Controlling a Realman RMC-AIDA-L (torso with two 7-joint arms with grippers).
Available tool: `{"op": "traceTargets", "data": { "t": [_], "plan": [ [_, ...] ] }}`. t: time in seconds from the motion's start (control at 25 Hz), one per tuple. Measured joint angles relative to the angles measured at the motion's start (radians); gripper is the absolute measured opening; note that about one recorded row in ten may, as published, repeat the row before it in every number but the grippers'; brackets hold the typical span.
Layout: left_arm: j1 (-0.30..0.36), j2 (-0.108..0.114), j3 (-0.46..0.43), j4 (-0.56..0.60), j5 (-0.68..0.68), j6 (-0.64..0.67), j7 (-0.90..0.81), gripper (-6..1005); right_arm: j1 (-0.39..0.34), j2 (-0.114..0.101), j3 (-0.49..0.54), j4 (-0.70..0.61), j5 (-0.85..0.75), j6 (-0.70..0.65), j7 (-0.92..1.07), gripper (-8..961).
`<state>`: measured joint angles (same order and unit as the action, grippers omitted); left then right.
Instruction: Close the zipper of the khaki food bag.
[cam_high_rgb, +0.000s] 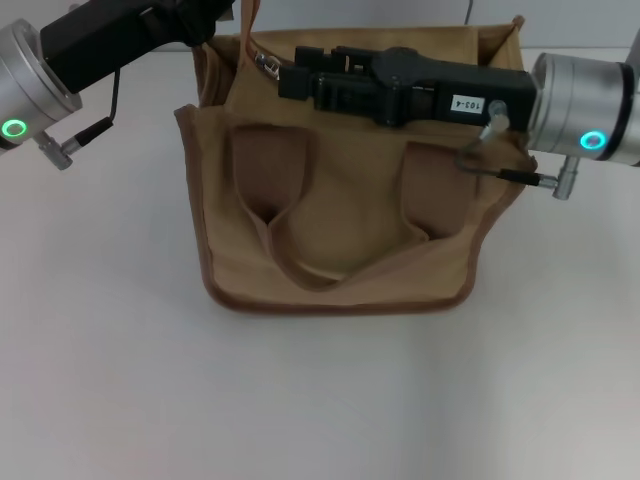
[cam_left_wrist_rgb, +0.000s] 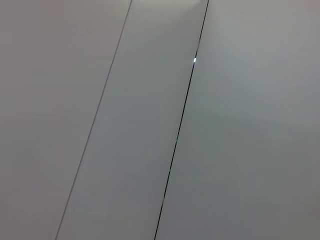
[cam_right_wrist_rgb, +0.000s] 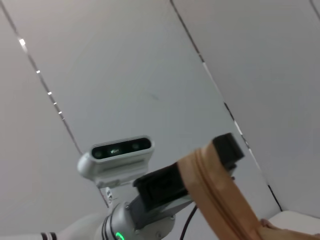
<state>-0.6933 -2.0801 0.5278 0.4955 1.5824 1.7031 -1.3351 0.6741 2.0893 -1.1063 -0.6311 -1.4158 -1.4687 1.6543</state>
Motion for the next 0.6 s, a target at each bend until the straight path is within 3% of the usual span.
{"op": "traceTargets", "data": {
  "t": [0.6],
  "plan": [
    [0.000, 0.000, 0.006, -0.003, 0.000, -0.001, 0.001, 16, -0.005, -0.001, -0.030, -0.021, -0.005, 0.050, -0.067, 608]
  ]
}}
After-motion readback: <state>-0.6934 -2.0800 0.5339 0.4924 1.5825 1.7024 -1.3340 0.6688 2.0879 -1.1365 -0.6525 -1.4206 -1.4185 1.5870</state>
